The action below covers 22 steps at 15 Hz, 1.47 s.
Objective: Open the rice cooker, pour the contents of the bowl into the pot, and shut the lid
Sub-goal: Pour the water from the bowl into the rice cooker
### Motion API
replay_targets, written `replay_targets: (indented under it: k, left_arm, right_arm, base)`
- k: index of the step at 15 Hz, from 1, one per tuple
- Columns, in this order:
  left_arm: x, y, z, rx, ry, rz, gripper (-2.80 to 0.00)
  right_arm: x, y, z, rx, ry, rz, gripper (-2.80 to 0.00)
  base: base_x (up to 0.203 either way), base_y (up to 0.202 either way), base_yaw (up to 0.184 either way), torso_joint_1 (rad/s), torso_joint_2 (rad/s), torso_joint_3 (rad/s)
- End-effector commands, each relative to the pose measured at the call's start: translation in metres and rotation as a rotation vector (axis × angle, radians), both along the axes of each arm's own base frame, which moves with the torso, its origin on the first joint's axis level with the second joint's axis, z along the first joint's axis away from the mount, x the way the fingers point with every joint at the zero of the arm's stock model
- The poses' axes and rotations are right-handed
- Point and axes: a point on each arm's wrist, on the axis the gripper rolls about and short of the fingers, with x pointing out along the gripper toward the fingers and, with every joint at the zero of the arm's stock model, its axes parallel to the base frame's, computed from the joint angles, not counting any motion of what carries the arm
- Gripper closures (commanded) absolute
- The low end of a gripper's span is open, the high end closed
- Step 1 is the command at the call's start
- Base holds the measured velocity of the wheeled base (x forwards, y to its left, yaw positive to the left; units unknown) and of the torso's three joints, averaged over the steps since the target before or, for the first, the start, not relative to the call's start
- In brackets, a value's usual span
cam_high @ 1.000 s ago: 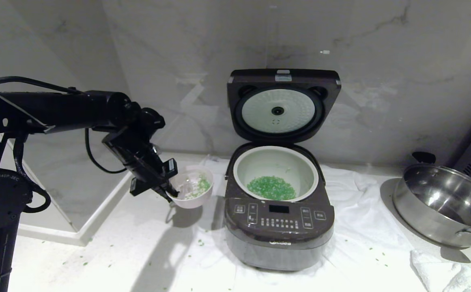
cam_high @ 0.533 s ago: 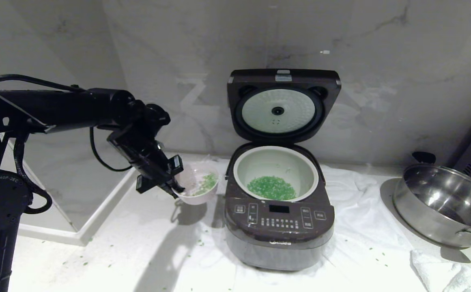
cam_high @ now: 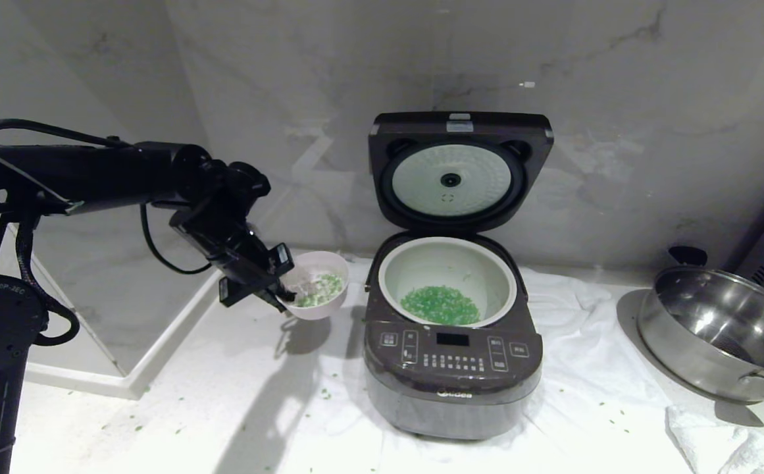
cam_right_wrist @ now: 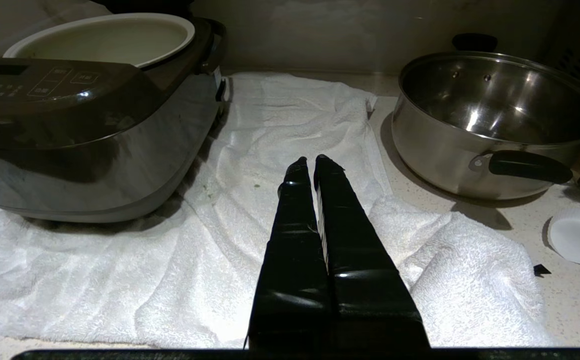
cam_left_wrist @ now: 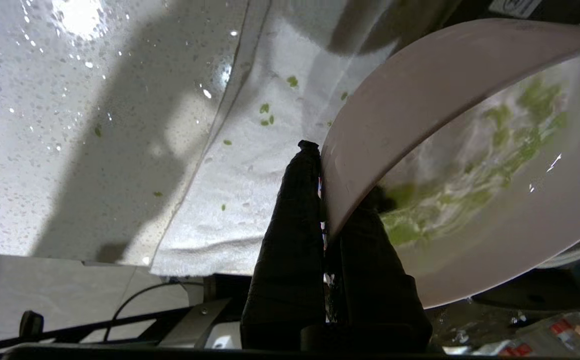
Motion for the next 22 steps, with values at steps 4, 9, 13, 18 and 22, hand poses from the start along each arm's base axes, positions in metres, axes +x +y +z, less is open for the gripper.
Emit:
replay_targets:
  k: [4,9,13,18,22]
  left_arm:
    - [-0.001,-0.004,0.006,0.018,-0.032,0.0,0.0]
    - [-0.002,-0.019,0.006,0.025,-0.058,-0.039,0.0]
    - [-0.005,-0.029,0.009,0.017,-0.073,-0.06,0.0]
    - [-0.009,-0.047,0.015,-0.008,-0.125,-0.087,0.0]
    - [-0.013,-0.065,0.014,-0.021,-0.141,-0.121,0.0]
  right_arm:
    - [0.0,0.0,0.0,0.0,0.001,0.0,0.0]
    - [0.0,0.0,0.0,0.0,0.002,0.0,0.0]
    - [0.0,0.0,0.0,0.0,0.001,0.0,0.0]
    - [0.0,0.0,0.0,0.0,0.002,0.0,0.0]
    - [0.0,0.0,0.0,0.0,0.001,0.0,0.0]
  base:
    - [0.0,0.0,0.0,0.0,0.0,0.0]
    - [0.0,0.0,0.0,0.0,0.0,0.0]
    - [0.0,0.0,0.0,0.0,0.0,0.0]
    - [0.0,0.0,0.0,0.0,0.0,0.0]
    - [0.0,0.0,0.0,0.0,0.0,0.0]
